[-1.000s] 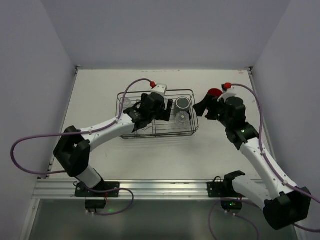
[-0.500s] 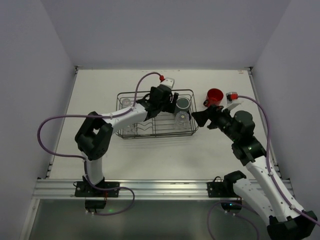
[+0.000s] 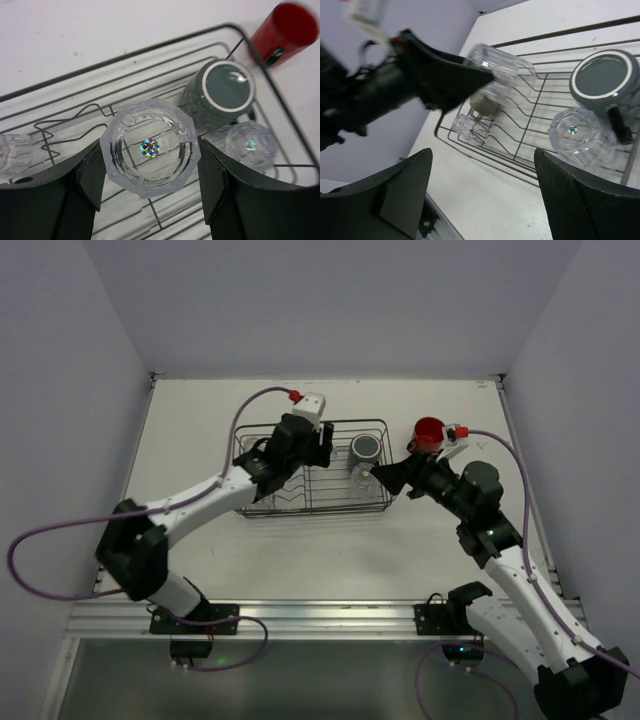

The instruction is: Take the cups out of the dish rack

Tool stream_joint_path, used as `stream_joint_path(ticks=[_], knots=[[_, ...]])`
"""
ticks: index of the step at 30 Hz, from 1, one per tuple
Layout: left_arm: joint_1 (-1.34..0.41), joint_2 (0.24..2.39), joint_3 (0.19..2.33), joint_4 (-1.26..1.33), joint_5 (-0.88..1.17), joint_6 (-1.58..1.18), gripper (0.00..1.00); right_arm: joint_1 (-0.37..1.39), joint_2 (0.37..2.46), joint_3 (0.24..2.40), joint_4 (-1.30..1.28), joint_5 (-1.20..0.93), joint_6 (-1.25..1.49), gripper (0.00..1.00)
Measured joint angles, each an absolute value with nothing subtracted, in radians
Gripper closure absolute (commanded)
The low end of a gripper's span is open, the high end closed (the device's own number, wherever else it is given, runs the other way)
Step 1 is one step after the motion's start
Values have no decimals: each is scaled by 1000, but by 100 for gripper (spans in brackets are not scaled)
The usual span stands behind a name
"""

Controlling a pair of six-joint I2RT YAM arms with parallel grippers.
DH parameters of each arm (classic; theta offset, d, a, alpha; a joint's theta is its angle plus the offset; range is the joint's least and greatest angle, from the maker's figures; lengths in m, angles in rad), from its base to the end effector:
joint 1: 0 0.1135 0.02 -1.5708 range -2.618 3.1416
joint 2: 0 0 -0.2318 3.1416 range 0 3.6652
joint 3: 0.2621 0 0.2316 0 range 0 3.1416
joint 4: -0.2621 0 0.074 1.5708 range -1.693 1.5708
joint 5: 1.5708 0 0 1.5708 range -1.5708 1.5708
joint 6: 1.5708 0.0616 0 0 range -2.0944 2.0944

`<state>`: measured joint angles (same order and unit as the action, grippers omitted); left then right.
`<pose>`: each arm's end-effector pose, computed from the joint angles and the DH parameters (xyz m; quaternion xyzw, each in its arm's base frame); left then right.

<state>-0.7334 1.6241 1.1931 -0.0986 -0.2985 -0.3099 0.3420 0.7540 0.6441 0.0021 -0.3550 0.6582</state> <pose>0.2910 -0.2378 0.2389 0.1080 0.8543 -0.1333 0.4907 0.1915 0.0909 0.2931 -0.0011 0.7419 0.4306 0.5140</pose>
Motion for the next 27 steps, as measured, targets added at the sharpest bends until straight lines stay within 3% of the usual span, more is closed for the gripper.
stream_joint_path(ticks=[6,10,16,27], knots=[[-733,1135,958,67,-220,-459,80,387,832,595,199,-464,805,20],[-730,920,780,209,-134,-593,81,488,881,612,286,-499,846,22],[-728,841,610,268,-37,-736,82,619,947,635,376,-500,892,24],[-708,753,533,328,-4,-842,83,660,1027,715,478,-524,926,27]])
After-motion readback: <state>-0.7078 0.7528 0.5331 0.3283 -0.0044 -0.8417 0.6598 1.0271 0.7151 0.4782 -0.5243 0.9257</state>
